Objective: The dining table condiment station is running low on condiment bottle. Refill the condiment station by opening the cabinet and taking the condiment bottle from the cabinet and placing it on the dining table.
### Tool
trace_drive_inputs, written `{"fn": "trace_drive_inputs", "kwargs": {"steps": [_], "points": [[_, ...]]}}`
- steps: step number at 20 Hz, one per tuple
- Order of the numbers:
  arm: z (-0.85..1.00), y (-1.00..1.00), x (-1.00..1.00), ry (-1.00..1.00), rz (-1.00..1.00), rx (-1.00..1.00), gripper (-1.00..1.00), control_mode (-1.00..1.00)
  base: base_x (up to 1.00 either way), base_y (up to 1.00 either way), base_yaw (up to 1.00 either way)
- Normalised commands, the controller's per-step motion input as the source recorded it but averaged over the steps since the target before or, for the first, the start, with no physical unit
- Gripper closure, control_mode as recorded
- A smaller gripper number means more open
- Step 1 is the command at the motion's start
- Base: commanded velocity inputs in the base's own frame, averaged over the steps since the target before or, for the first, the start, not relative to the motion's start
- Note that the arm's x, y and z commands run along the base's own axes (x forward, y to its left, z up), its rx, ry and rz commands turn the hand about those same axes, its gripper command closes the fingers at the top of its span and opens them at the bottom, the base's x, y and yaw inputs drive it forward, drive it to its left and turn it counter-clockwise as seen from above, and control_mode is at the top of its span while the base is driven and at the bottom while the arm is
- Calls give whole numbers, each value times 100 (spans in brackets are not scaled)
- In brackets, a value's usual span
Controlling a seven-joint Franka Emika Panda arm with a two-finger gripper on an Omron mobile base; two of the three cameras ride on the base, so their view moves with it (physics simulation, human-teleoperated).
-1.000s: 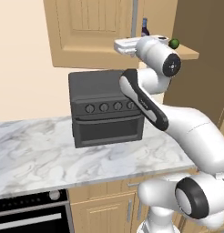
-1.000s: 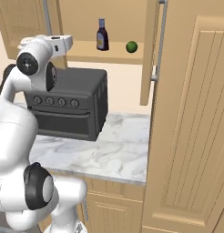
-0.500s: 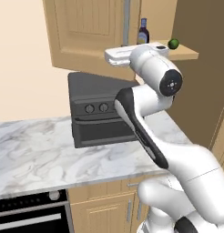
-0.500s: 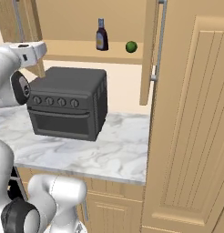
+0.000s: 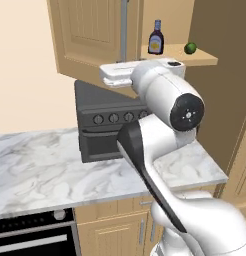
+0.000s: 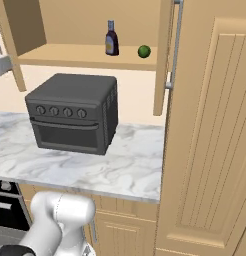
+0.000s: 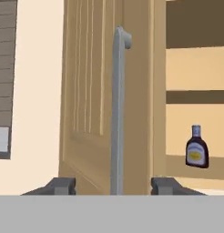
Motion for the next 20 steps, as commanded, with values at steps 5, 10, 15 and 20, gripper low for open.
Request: {"fn": "trace_drive_inputs", "kwargs": {"steps": [5,10,15,20], "points": [[-1,-94,-44,-5,7,33,-100,-100,0,0,0],[-22,-90,36,0,35,37,-100,-100,0,0,0],[-19,-55,66,7,40,29,-100,-100,0,0,0],[-13,-7,75,15,32,24,-100,-100,0,0,0]]}}
